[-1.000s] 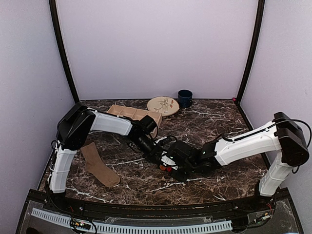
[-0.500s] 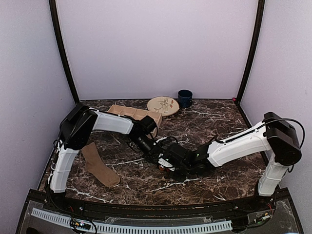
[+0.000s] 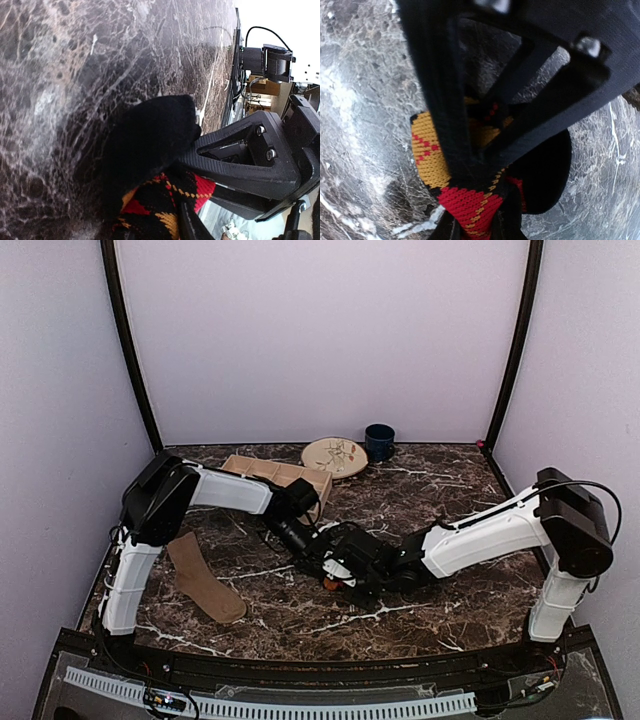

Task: Roll the socks
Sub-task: Roll the sock at the center of the board.

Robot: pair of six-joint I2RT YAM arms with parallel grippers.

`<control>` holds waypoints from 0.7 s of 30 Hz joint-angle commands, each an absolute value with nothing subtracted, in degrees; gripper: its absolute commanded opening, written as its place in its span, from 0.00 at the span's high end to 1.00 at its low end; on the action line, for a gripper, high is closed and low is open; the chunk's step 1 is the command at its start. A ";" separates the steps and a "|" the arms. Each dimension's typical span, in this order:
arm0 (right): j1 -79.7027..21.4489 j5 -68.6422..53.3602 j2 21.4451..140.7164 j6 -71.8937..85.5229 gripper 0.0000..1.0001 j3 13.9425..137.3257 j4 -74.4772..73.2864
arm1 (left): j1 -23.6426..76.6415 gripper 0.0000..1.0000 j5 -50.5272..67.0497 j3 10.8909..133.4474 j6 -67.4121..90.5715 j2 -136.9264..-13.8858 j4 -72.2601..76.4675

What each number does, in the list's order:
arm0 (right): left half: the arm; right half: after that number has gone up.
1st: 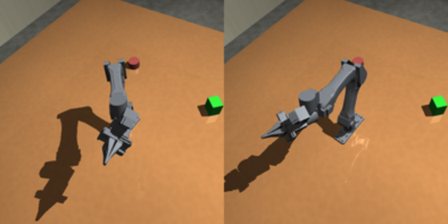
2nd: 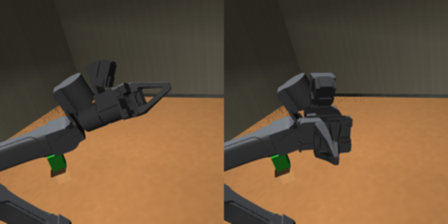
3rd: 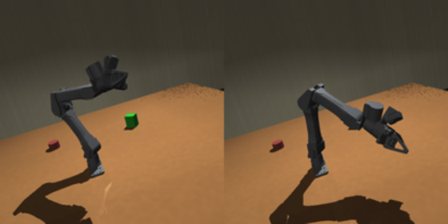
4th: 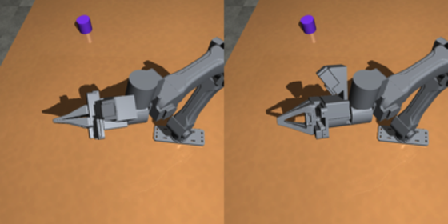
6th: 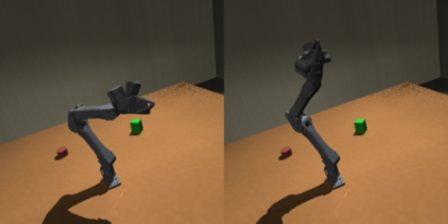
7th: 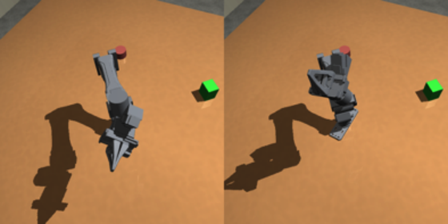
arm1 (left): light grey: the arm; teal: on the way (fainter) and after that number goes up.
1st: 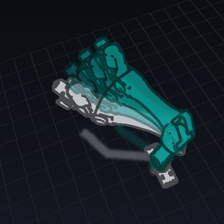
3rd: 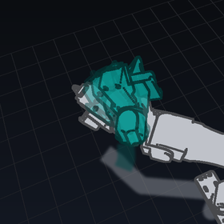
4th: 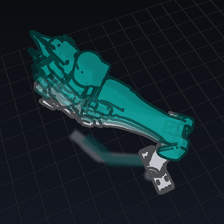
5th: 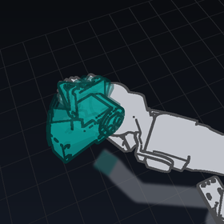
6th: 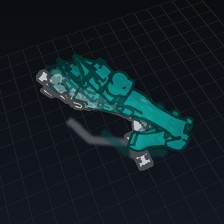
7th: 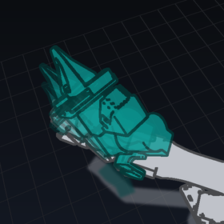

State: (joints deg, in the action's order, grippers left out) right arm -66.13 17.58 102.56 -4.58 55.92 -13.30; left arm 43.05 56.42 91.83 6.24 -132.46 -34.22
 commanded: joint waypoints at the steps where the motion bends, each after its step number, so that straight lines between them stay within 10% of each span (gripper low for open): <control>1: -64.60 12.47 103.19 -3.16 0.89 56.07 -13.24 | 42.28 0.65 48.92 87.99 9.76 -134.43 -35.17; 21: -60.87 3.53 101.40 2.42 0.91 54.64 -14.49 | 39.84 0.42 36.06 78.36 25.52 -128.05 -22.29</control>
